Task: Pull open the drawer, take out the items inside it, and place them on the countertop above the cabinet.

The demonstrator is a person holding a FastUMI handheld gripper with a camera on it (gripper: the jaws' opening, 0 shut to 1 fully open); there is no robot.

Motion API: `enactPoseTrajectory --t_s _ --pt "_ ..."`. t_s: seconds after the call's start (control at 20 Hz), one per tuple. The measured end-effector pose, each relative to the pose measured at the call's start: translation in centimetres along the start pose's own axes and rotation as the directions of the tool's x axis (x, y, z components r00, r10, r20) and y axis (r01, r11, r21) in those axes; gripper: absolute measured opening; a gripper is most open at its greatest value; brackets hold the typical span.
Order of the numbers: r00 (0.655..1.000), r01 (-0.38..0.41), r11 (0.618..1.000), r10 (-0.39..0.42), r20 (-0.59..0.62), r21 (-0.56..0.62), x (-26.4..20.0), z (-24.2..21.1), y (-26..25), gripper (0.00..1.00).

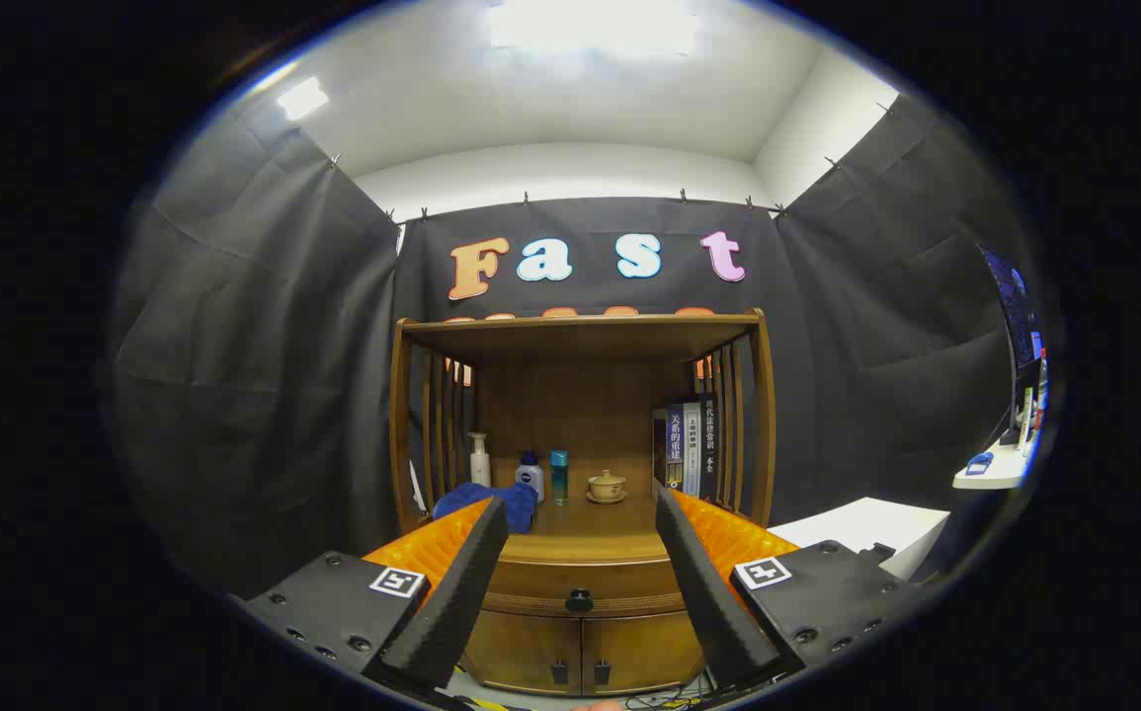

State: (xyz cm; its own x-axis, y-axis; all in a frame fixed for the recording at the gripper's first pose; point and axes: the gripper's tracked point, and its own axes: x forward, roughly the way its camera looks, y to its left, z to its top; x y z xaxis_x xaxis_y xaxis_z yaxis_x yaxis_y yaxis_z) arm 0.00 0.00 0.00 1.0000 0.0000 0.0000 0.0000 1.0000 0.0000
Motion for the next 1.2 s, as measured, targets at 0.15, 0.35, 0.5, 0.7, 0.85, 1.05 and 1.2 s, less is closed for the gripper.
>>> enactPoseTrajectory --t_s 0.15,0.35,0.5,0.7,0.85,1.05,1.2 --pt "1.0 0.013 1.0 -0.013 -0.002 0.003 -0.4 0.0 -0.5 0.98" --pt "1.0 0.006 1.0 -0.006 -0.01 0.003 0.1 -0.1 0.0 0.98" --pt "1.0 0.0 1.0 0.0 -0.013 -0.012 -0.1 -0.1 -0.1 0.98" --pt "1.0 0.013 1.0 -0.013 -0.004 -0.019 -0.4 0.3 -0.7 0.98" --pt "1.0 0.007 1.0 -0.007 -0.004 -0.019 -0.3 0.3 -0.5 0.98" --pt "1.0 0.016 1.0 -0.015 0.005 -0.017 -0.5 0.5 -0.8 0.98" --pt "1.0 0.016 1.0 -0.016 0.011 -0.017 -0.5 0.5 -0.6 0.98"
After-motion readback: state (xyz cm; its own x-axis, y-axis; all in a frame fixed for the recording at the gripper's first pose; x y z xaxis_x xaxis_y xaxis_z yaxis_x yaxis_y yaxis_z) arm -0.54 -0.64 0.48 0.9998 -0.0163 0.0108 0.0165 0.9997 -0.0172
